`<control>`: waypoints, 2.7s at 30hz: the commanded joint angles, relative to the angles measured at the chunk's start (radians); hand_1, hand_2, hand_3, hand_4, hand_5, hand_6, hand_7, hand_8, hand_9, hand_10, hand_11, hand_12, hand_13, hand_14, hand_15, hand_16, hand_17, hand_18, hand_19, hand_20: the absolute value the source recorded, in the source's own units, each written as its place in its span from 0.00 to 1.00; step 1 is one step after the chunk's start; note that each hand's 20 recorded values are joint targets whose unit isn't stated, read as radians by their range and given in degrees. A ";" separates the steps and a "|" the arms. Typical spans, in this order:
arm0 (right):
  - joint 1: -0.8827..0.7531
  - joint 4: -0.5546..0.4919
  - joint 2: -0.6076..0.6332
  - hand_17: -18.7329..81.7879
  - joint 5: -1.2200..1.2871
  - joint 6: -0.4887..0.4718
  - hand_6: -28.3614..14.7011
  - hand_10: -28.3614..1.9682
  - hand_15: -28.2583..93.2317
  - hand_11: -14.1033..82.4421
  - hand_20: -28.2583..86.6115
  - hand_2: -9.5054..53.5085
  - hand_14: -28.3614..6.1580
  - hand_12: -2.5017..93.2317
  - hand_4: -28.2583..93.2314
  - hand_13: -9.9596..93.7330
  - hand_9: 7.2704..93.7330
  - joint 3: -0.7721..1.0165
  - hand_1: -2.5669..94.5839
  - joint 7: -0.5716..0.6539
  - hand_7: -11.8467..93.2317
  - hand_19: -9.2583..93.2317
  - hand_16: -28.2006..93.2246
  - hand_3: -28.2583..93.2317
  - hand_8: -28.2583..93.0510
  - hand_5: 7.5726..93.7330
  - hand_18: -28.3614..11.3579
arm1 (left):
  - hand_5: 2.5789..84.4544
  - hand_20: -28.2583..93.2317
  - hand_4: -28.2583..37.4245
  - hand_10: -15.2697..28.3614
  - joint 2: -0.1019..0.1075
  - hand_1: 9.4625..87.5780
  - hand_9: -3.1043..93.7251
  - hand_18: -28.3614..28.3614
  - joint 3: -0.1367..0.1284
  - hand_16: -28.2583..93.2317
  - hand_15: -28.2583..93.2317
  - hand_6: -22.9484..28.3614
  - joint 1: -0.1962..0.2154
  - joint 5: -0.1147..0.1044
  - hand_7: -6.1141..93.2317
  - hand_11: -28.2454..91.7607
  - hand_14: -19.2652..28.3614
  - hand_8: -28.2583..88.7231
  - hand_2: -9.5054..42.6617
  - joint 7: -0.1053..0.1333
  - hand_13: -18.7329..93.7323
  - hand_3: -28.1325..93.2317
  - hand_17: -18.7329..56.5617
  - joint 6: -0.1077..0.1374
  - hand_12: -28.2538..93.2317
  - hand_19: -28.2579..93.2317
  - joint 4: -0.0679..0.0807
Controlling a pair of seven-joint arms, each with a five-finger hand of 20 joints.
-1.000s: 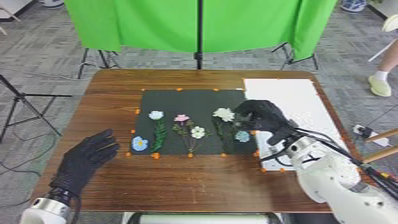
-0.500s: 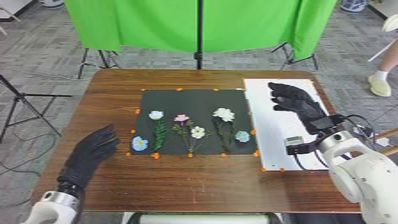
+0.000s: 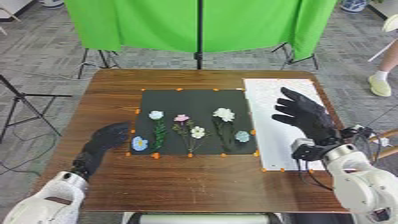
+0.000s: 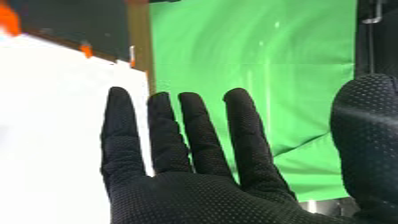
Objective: Arrange flowers
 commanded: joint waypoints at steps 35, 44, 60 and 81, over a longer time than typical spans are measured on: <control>-0.048 -0.040 -0.018 0.20 -0.101 -0.011 0.65 0.59 0.27 0.22 0.43 0.10 0.51 0.26 0.01 0.34 0.28 0.046 0.20 -0.026 0.26 0.50 0.52 0.91 0.14 0.26 0.19 | 0.37 0.30 0.00 0.61 0.039 0.18 0.31 0.86 -0.034 0.24 0.50 0.52 0.075 -0.509 0.25 0.41 0.70 0.17 0.23 0.261 0.35 0.80 0.12 0.057 0.38 0.63 0.032; -0.048 -0.038 -0.031 0.20 -0.095 -0.002 0.61 0.55 0.27 0.21 0.43 0.09 0.51 0.26 0.01 0.34 0.28 0.039 0.19 -0.026 0.25 0.50 0.53 0.91 0.15 0.26 0.19 | 0.37 0.30 0.00 0.61 0.096 0.18 0.31 0.86 -0.050 0.24 0.50 0.52 0.020 -0.551 0.25 0.41 0.70 0.17 0.22 0.264 0.36 0.80 0.12 0.027 0.38 0.63 0.038; -0.092 -0.062 -0.049 0.20 -0.087 -0.035 0.59 0.50 0.27 0.22 0.43 0.10 0.51 0.26 0.01 0.35 0.29 0.083 0.19 -0.017 0.26 0.50 0.53 0.91 0.15 0.26 0.19 | 0.37 0.30 0.01 0.61 0.079 0.19 0.31 0.86 -0.054 0.24 0.50 0.52 0.038 -0.548 0.25 0.41 0.71 0.17 0.22 0.239 0.36 0.80 0.12 0.017 0.38 0.63 0.041; -0.116 -0.079 -0.086 0.21 -0.087 -0.053 0.58 0.52 0.29 0.23 0.43 0.10 0.50 0.25 0.01 0.35 0.31 0.098 0.19 0.000 0.26 0.51 0.51 0.90 0.15 0.28 0.19 | 0.37 0.30 0.01 0.61 0.077 0.19 0.31 0.86 -0.051 0.24 0.50 0.52 0.053 -0.551 0.25 0.41 0.71 0.17 0.23 0.230 0.36 0.80 0.12 0.012 0.38 0.63 0.043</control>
